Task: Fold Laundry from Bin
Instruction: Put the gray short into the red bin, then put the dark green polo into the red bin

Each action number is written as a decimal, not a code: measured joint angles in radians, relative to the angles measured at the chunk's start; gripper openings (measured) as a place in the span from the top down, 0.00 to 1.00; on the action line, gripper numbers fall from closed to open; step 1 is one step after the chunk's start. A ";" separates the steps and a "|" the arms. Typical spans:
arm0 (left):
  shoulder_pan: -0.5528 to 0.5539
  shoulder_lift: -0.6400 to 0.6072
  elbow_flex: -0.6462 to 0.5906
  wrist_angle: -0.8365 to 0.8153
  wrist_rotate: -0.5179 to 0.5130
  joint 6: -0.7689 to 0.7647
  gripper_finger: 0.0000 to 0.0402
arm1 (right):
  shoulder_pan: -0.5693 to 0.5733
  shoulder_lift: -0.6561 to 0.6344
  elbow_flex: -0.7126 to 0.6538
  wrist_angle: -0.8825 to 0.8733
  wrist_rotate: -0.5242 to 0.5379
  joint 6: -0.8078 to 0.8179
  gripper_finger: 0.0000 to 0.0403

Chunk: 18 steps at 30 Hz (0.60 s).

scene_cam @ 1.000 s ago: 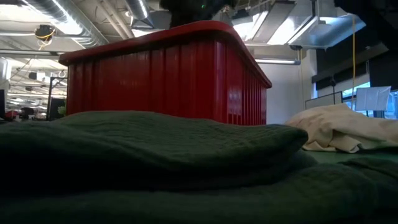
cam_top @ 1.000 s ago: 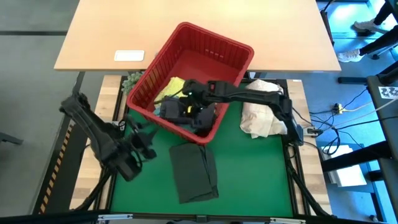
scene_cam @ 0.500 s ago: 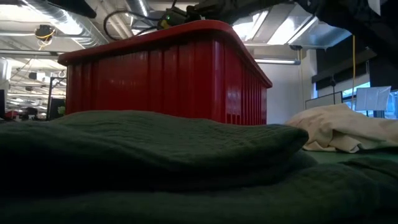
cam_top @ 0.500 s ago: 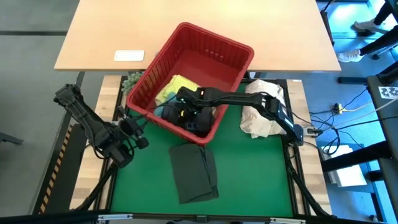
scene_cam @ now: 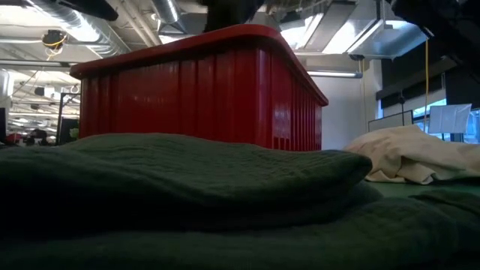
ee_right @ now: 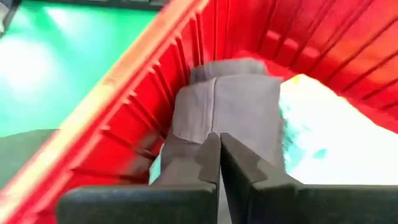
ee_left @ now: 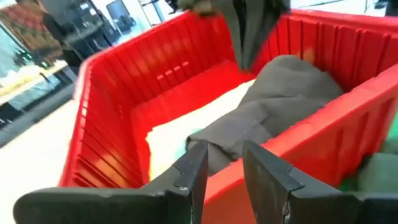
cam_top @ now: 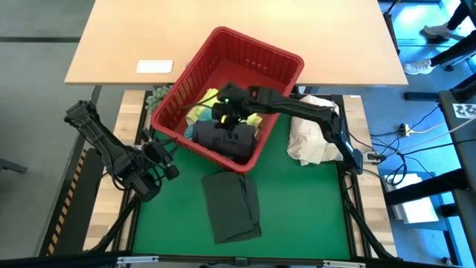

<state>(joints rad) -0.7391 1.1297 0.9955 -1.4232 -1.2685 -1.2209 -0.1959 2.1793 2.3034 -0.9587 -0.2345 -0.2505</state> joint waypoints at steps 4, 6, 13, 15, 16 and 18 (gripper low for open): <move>-0.002 0.000 0.000 0.094 0.085 0.057 0.76 | 0.020 -0.087 0.012 -0.068 0.026 -0.007 0.97; -0.002 0.010 0.000 0.184 0.178 0.152 0.76 | 0.052 -0.141 -0.003 -0.114 0.050 -0.019 0.97; -0.029 0.116 -0.053 0.628 0.364 0.625 0.76 | 0.287 -0.183 -0.008 -0.265 0.316 -0.011 0.97; -0.033 0.166 -0.082 0.739 0.408 0.747 0.76 | 0.356 -0.176 -0.016 -0.267 0.367 0.008 0.97; -0.035 0.196 -0.096 0.791 0.430 0.793 0.76 | 0.390 -0.175 -0.034 -0.254 0.389 0.020 0.98; -0.035 0.262 -0.118 0.880 0.466 0.860 0.76 | 0.451 -0.171 -0.099 -0.256 0.437 0.065 0.99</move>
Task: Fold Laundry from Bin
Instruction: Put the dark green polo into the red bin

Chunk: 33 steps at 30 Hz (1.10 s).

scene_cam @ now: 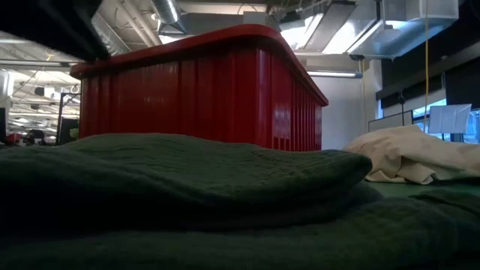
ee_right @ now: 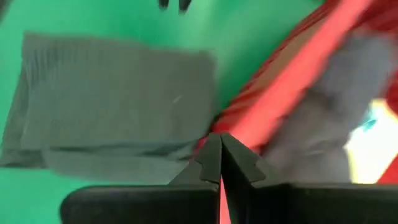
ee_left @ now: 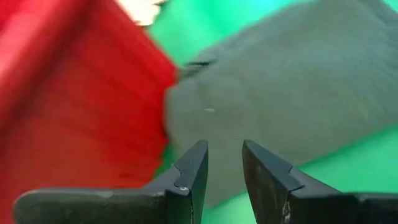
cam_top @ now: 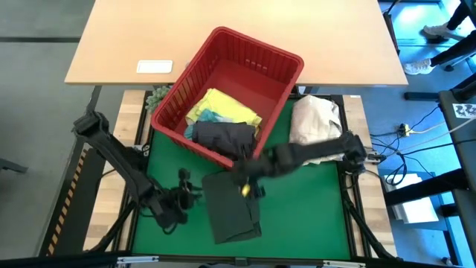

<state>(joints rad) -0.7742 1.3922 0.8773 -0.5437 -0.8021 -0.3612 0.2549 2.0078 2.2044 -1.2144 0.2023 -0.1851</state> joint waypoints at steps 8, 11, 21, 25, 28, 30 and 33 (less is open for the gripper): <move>-0.005 0.238 -0.007 0.239 0.088 0.266 0.75 | 0.171 -0.097 -0.546 0.376 0.066 0.222 0.99; -0.004 0.282 -0.007 0.268 0.137 0.342 0.72 | 0.209 -0.140 -0.737 0.557 0.060 0.271 0.99; 0.017 0.288 0.064 0.272 0.170 0.492 0.50 | 0.248 -0.171 -1.001 0.751 0.097 0.318 0.99; 0.020 0.293 0.064 0.220 0.217 0.548 0.43 | 0.246 -0.171 -1.051 0.765 0.121 0.335 0.99; 0.012 0.311 0.063 0.166 0.204 0.618 0.39 | 0.240 -0.171 -1.092 0.801 0.126 0.335 0.99; 0.008 0.319 0.063 0.181 0.166 0.685 0.38 | 0.237 -0.171 -1.113 0.830 0.127 0.335 0.99; 0.008 0.342 0.064 0.186 0.138 0.771 0.37 | 0.219 -0.171 -1.151 0.883 0.114 0.337 0.99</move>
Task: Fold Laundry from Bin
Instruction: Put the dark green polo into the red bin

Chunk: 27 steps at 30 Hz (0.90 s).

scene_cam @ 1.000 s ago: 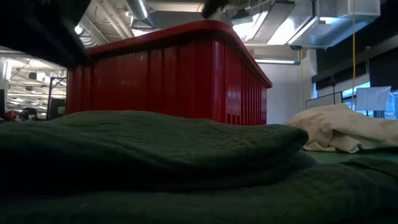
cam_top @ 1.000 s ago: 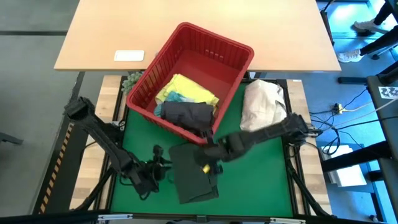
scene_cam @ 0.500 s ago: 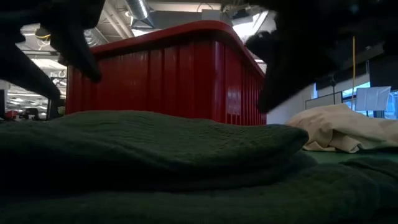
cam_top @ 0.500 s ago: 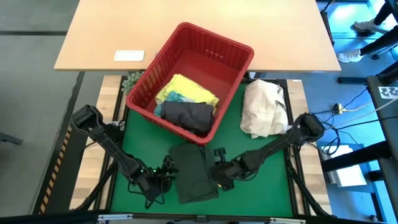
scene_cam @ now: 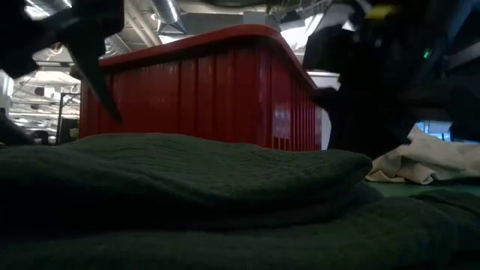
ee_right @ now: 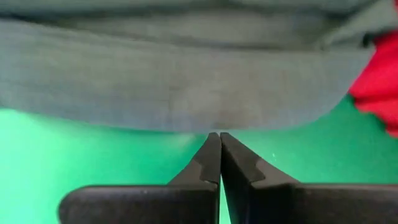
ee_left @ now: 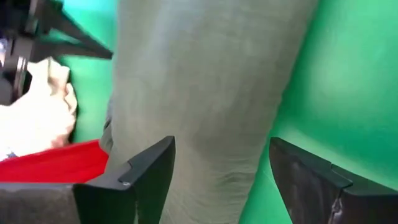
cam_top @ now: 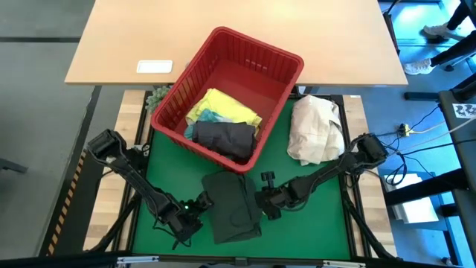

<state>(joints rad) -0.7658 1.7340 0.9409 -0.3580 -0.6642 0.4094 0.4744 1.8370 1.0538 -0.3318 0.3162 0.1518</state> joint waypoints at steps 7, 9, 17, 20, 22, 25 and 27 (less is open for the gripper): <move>0.003 0.088 -0.001 0.050 -0.021 0.159 0.36 | -0.039 0.000 -0.041 0.064 -0.023 0.001 0.99; 0.008 0.103 -0.001 0.093 -0.052 0.188 0.36 | -0.050 0.000 -0.047 0.100 -0.040 0.000 0.99; 0.106 0.150 0.000 0.326 -0.068 0.300 0.36 | -0.085 0.000 -0.057 0.209 -0.098 -0.026 0.99; 0.143 0.160 0.000 0.382 -0.068 0.349 0.36 | -0.090 0.000 -0.057 0.241 -0.101 -0.029 0.99; 0.162 0.159 0.000 0.411 -0.057 0.367 0.36 | -0.089 0.000 -0.057 0.241 -0.115 -0.029 0.99; 0.185 0.159 -0.001 0.440 -0.021 0.380 0.36 | -0.089 0.000 -0.057 0.239 -0.125 -0.029 0.99; 0.199 0.159 -0.001 0.457 0.011 0.381 0.36 | -0.089 0.000 -0.057 0.238 -0.126 -0.029 0.99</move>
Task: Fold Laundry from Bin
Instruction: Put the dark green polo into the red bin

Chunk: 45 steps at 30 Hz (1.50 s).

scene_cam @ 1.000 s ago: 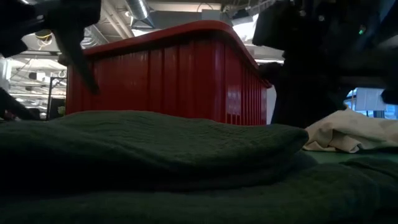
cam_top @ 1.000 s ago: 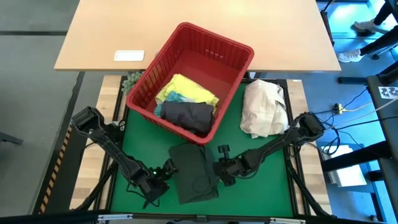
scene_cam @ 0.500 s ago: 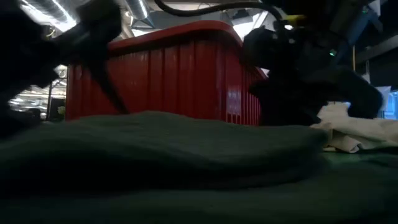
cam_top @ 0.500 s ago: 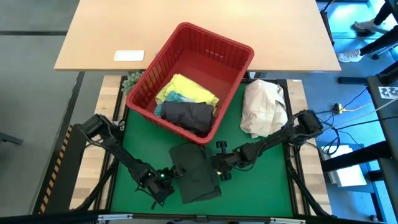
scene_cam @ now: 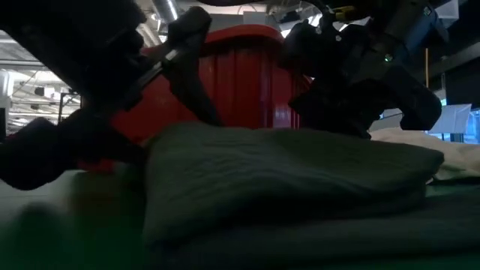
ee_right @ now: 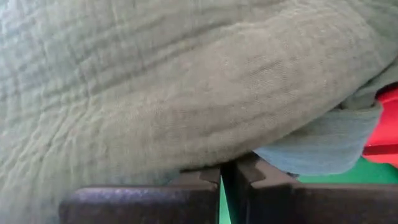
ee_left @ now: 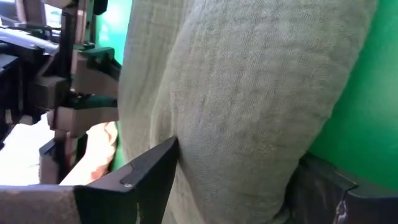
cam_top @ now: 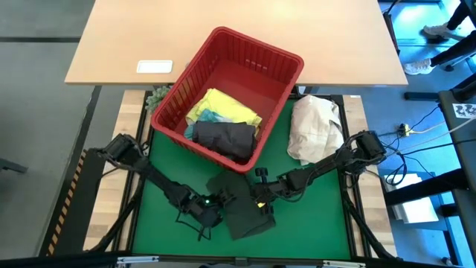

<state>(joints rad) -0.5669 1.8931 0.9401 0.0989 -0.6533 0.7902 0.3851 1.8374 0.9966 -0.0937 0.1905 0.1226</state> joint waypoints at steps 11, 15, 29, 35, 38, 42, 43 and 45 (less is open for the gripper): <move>0.019 0.000 0.000 0.073 -0.018 -0.055 0.75 | 0.007 0.000 0.004 0.036 -0.031 0.002 0.99; -0.005 -0.007 0.010 0.049 -0.025 -0.117 0.88 | 0.026 -0.005 0.045 -0.002 -0.042 0.003 0.99; -0.170 -0.180 0.476 -0.752 -0.284 -0.511 0.88 | 0.158 -0.163 0.283 -0.430 0.360 0.005 0.99; -0.187 -0.180 0.734 -1.103 -0.278 -0.705 0.88 | 0.174 -0.204 0.354 -0.531 0.530 0.001 0.99; -0.179 -0.179 0.847 -1.268 -0.249 -0.797 0.88 | 0.171 -0.219 0.385 -0.535 0.587 -0.028 0.99; -0.147 -0.179 0.984 -1.461 -0.195 -0.896 0.88 | 0.171 -0.227 0.420 -0.538 0.693 -0.110 0.99; -0.138 -0.179 1.015 -1.505 -0.193 -0.913 0.88 | 0.171 -0.227 0.432 -0.539 0.730 -0.135 0.99; -0.114 -0.179 1.077 -1.579 -0.194 -0.919 0.88 | 0.171 -0.227 0.461 -0.539 0.795 -0.189 0.99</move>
<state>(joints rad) -0.6806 1.7138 2.0168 -1.4803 -0.8476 -0.1292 0.5560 1.6100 1.4575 -0.6327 0.9855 -0.0659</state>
